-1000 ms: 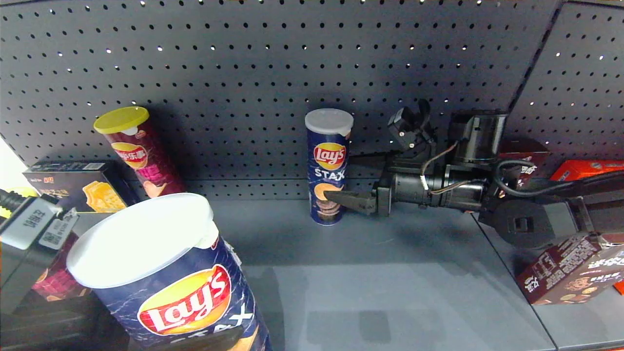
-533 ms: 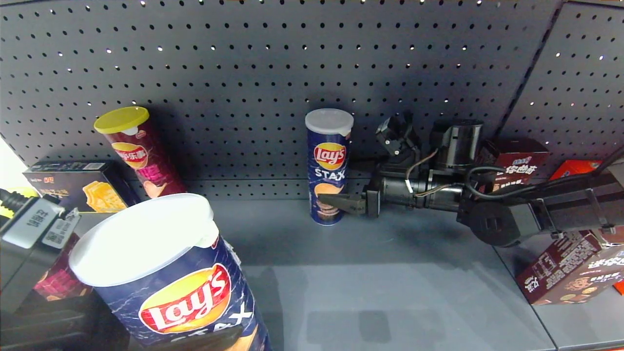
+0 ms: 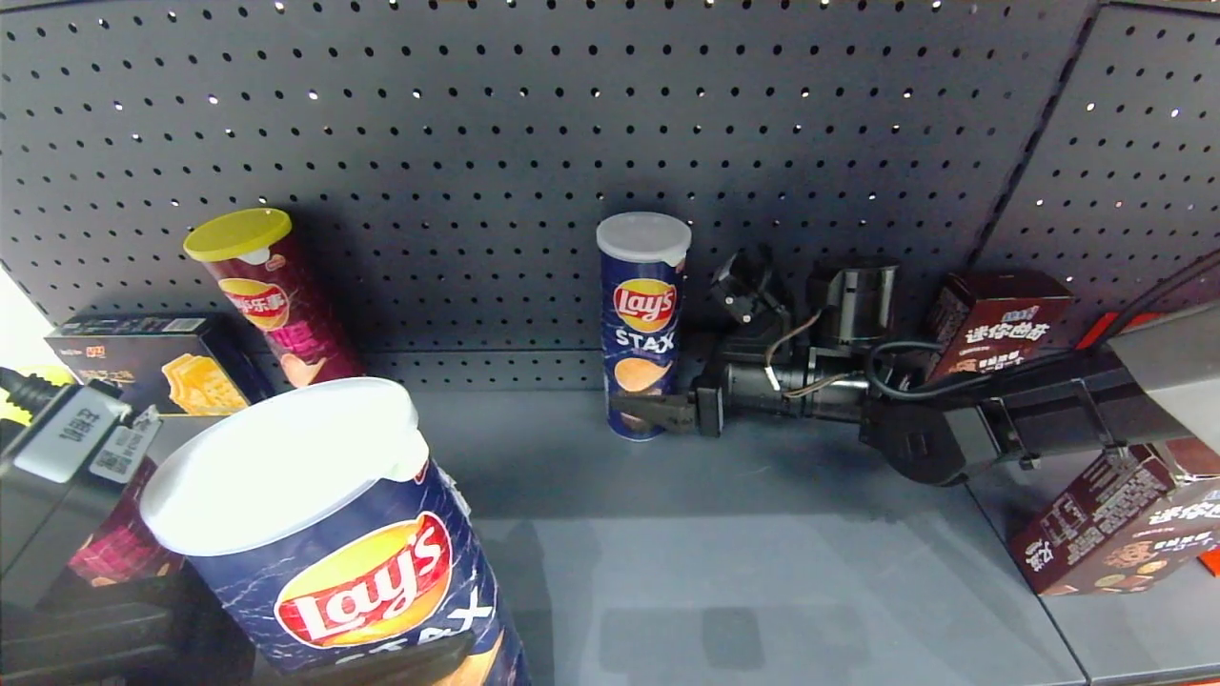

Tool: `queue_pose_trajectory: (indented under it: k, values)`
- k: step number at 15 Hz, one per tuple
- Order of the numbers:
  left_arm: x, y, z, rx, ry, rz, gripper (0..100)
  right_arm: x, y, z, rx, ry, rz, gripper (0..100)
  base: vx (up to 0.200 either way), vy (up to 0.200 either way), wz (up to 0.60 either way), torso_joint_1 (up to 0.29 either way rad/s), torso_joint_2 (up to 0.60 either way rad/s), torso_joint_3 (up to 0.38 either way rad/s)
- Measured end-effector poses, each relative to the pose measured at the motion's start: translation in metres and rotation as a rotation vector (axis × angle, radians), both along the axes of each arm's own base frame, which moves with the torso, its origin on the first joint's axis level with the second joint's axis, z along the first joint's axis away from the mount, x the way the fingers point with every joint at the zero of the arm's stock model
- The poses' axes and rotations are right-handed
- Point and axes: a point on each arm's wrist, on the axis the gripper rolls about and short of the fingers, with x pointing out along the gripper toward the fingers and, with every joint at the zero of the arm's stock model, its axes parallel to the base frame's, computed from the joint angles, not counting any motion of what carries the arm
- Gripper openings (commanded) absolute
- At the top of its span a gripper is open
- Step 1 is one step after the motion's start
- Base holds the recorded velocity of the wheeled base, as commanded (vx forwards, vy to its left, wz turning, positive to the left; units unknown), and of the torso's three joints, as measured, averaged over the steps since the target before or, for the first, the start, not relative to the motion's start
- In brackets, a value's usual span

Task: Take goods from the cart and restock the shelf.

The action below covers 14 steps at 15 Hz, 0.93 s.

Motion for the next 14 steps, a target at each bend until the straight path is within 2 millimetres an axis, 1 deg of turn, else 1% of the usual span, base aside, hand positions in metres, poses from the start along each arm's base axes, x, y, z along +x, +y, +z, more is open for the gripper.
queue_pose_trajectory:
  k: [6,7,10,14]
  values:
    - [0.0,0.0,-0.004,0.007,0.011,0.0,0,0.008,0.005,-0.012,-0.011,0.017,0.0,100,0.0,0.0,0.0,0.0,0.0,0.0]
    - [0.0,0.0,-0.004,0.007,0.01,0.0,0,0.009,0.006,-0.014,-0.012,0.018,0.001,0,0.0,0.0,0.0,0.0,0.0,0.0]
    - [-0.001,0.0,-0.004,0.007,0.01,0.0,0,0.012,0.008,-0.013,-0.002,0.001,-0.013,0,0.0,0.0,0.0,0.0,0.0,0.0]
    - [0.0,0.002,-0.004,0.007,0.01,0.012,0,0.006,0.011,-0.011,-0.003,0.002,0.003,0,0.0,0.0,0.0,0.0,0.0,0.0]
